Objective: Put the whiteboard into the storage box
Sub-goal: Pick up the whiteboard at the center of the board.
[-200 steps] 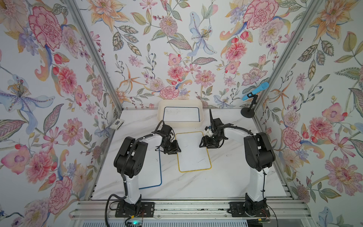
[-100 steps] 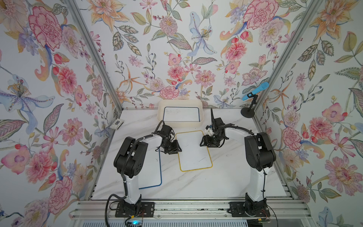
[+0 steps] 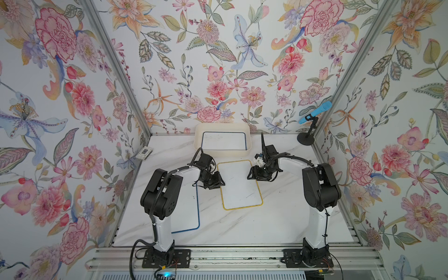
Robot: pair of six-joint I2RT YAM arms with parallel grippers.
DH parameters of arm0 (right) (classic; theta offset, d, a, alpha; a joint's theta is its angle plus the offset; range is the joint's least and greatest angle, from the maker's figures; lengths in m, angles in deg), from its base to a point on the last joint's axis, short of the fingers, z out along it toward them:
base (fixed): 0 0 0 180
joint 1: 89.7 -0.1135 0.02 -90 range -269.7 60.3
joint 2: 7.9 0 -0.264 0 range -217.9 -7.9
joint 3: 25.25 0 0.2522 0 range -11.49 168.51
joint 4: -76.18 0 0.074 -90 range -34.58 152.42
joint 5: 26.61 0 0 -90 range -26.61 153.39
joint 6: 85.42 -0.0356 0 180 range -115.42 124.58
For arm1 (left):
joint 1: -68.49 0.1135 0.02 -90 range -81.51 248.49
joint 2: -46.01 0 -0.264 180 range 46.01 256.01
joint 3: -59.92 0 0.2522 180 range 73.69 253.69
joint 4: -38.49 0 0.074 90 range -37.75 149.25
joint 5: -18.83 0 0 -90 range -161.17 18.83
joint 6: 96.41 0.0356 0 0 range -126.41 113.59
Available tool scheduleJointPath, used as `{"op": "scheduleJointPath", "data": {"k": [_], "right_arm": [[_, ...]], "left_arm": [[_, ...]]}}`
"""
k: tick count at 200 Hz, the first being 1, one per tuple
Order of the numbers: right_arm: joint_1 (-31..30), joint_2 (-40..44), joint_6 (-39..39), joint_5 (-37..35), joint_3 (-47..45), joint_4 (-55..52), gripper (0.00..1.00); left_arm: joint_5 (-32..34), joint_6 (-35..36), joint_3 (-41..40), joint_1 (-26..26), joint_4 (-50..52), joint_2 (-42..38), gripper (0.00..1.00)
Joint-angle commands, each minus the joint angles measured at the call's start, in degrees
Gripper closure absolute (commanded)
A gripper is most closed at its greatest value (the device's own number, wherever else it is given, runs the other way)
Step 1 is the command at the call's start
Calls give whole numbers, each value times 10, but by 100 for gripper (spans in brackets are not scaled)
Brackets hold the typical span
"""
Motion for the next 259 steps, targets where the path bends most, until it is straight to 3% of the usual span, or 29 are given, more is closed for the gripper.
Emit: {"op": "scheduleJointPath", "data": {"k": [1, 77, 166, 239, 259], "right_arm": [[-39, -72, -4, 78, -45, -6, 33], [-33, -71, -11, 104, -55, 13, 33], [-30, -70, -13, 125, -57, 22, 33], [-31, -77, -20, 136, -58, 33, 33], [-30, -77, -23, 137, -59, 33, 33]], "left_arm": [[-163, -7, 12, -54, -161, -38, 64], [-171, 1, -1, -51, -186, -47, 64], [-48, 155, 45, -57, -33, -17, 62], [-11, 157, 37, -62, -46, 17, 60], [30, 163, 54, -63, -5, 30, 60]]}}
